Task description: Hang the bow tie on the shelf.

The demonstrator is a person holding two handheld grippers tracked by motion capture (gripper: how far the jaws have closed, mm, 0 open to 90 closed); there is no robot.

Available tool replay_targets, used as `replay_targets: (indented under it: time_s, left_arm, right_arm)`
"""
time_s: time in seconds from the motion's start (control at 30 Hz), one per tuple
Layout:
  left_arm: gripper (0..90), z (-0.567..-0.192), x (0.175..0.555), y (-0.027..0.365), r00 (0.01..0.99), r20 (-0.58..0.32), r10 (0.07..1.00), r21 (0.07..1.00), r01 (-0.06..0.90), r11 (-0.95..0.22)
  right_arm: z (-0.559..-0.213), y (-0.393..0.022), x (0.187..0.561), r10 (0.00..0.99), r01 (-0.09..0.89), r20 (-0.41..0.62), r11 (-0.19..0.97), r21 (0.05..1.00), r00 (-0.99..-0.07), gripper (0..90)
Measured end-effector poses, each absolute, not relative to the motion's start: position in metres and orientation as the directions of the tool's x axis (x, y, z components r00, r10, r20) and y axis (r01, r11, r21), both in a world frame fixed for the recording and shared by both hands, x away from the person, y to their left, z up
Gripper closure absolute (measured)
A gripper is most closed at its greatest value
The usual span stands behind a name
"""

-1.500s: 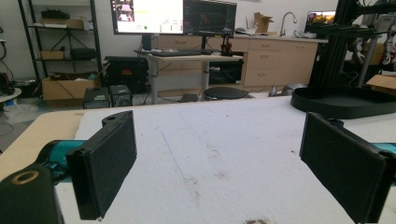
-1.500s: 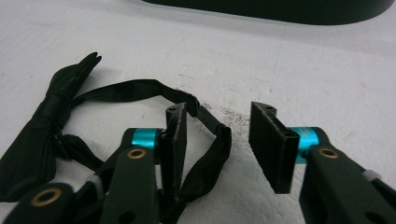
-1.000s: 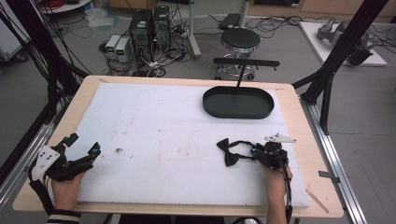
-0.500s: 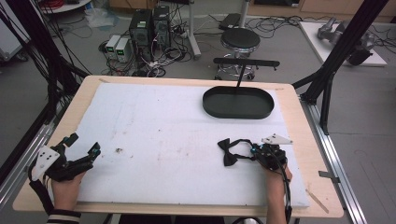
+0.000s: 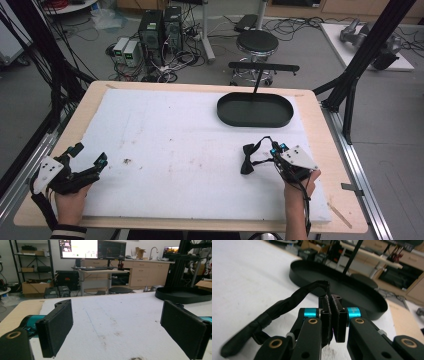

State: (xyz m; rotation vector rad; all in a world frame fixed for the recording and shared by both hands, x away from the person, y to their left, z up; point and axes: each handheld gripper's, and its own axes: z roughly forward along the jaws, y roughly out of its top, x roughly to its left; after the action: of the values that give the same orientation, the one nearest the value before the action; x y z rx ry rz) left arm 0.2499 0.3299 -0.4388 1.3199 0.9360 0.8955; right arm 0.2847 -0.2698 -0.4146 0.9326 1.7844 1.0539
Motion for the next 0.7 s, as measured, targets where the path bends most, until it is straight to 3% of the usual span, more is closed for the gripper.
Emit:
replay_targets:
  time_s: [0.7]
  left_arm:
    - [11.6, -0.438, 0.249, 0.332, 0.371, -0.051, 0.927, 0.998, -0.016, 0.061]
  right_arm:
    - [-0.372, -0.246, 0.302, 0.869, -0.058, -0.365, 0.367, 0.928, -0.334, 87.0]
